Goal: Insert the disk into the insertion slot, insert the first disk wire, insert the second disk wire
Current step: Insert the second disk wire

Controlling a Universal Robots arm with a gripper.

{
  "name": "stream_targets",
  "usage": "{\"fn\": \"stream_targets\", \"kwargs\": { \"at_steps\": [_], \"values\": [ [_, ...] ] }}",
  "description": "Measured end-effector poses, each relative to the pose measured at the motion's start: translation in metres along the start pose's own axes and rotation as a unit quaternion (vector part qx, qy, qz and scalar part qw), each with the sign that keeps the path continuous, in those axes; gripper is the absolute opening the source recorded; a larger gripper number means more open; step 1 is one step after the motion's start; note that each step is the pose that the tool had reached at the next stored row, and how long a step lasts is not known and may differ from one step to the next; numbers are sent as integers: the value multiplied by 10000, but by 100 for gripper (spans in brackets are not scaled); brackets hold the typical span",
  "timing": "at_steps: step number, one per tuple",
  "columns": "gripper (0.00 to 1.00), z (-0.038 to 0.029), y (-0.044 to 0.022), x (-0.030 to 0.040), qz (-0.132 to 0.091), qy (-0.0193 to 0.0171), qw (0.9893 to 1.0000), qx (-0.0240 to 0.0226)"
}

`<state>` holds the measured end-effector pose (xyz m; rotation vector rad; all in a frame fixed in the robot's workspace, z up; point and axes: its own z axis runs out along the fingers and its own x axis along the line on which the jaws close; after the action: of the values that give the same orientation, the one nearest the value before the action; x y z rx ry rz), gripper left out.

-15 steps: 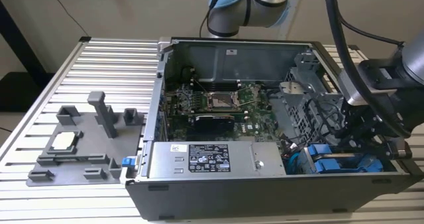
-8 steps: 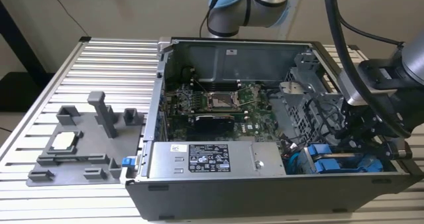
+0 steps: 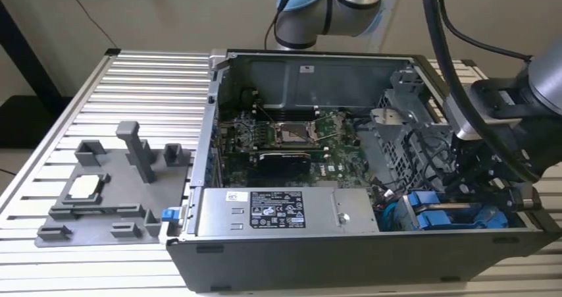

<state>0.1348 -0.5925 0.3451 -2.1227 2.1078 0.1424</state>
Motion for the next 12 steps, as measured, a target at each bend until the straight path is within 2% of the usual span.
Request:
{"fn": "stream_targets", "kwargs": {
  "at_steps": [2,5,6,9,12],
  "values": [
    [16,-3,50,0,-7,0,10000,39],
    [16,-5,130,-1,-32,0,9998,183],
    [16,-6,155,-1,-43,0,9997,248],
    [16,-8,203,-1,-89,7,9986,514],
    [16,-8,252,-2,-136,14,9968,784]
  ]
}}
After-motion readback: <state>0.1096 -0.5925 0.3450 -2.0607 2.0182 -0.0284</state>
